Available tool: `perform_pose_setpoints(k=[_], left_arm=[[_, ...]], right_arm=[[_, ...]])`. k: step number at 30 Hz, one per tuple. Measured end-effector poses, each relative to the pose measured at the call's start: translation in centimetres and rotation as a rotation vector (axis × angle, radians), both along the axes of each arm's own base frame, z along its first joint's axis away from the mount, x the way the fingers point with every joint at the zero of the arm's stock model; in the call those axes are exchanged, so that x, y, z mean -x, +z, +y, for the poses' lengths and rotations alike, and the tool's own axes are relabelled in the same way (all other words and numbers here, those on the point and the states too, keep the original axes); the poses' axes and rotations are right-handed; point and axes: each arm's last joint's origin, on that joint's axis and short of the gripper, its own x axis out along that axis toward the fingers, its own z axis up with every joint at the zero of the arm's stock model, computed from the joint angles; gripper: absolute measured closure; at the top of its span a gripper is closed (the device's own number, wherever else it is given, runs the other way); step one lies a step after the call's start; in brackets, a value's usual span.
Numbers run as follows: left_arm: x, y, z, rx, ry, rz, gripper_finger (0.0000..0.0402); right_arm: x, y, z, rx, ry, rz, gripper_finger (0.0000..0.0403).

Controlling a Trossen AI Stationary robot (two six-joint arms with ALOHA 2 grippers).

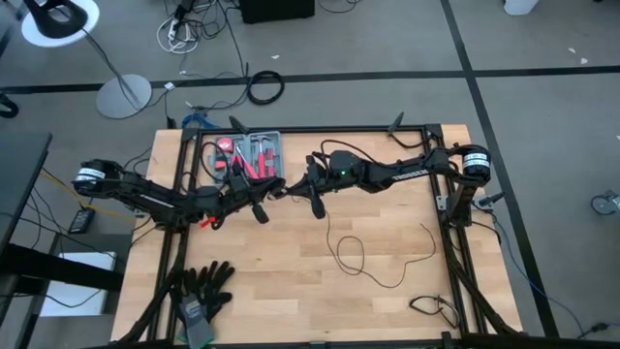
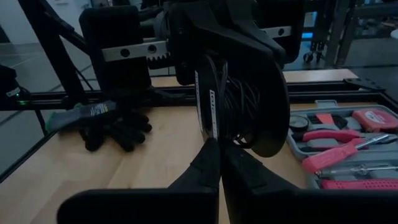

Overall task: Coil cords
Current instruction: Coil the black wire onto the spool

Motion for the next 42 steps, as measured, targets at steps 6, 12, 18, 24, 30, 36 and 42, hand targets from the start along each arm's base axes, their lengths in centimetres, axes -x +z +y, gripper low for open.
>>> perform_pose_setpoints(k=[6, 12, 18, 24, 30, 36, 42], left_arm=[[0.0, -0.1, 0.0, 0.004, 0.003, 0.012, 0.0358], [0.0, -0.2, 0.1, -0.001, 0.026, 0.027, 0.0311], [0.6, 0.3, 0.1, 0.008, -0.004, 0.046, 0.0289], [2.5, 1.4, 0.2, 0.036, -0.009, 0.091, 0.0289], [3.2, 2.7, 0.0, 0.075, -0.104, 0.288, 0.0289], [2.4, 3.8, -0.2, 0.087, -0.146, 0.409, 0.0289], [1.5, 2.5, 0.1, 0.095, -0.122, 0.496, 0.0296]], right_arm=[[0.0, 0.0, 0.0, -0.002, 0.005, 0.003, 0.0402], [0.1, -0.3, 0.0, -0.01, 0.003, 0.032, 0.0402], [0.1, -0.4, 0.0, -0.011, 0.003, 0.041, 0.0403], [0.2, -0.7, -0.1, -0.018, 0.001, 0.074, 0.0403], [0.3, -1.1, 0.1, -0.033, 0.05, 0.117, 0.0403], [0.5, -1.7, 0.3, -0.032, 0.095, 0.179, 0.0403], [0.6, -1.7, 0.4, -0.029, 0.103, 0.192, 0.0403]])
